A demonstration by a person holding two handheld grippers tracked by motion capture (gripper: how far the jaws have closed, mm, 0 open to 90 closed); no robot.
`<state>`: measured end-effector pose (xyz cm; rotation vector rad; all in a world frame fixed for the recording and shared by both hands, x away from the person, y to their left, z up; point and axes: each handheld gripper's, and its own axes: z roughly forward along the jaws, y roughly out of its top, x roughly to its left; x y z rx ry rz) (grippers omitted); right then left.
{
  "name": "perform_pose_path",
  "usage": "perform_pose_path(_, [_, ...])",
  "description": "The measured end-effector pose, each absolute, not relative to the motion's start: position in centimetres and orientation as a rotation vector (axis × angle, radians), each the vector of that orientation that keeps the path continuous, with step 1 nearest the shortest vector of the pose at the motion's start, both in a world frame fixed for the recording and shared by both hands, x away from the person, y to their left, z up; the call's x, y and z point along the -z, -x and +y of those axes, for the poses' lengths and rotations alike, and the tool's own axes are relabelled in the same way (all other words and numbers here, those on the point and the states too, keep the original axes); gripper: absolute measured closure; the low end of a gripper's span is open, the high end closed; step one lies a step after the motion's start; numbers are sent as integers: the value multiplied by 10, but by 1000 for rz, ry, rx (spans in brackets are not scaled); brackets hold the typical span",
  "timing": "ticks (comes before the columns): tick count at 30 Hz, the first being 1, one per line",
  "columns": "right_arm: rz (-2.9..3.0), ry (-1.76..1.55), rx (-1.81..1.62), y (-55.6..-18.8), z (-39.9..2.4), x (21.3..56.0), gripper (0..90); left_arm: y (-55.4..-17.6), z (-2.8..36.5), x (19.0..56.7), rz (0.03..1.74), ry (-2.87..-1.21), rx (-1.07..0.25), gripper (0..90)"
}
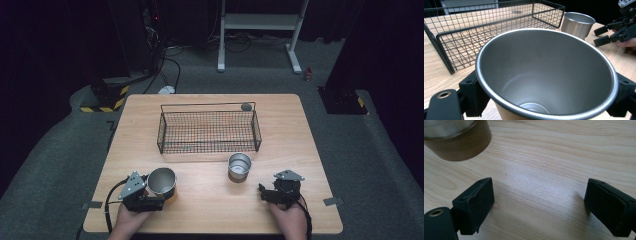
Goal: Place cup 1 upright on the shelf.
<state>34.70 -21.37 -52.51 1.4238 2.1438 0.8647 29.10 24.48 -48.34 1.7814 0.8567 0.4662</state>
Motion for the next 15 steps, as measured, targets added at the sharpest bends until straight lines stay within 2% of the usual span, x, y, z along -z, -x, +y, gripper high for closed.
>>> perform_pose_path(15, [2149, -1420, -864, -348, -214, 525, 90, -289, 244, 479, 877, -1768, -517, 133])
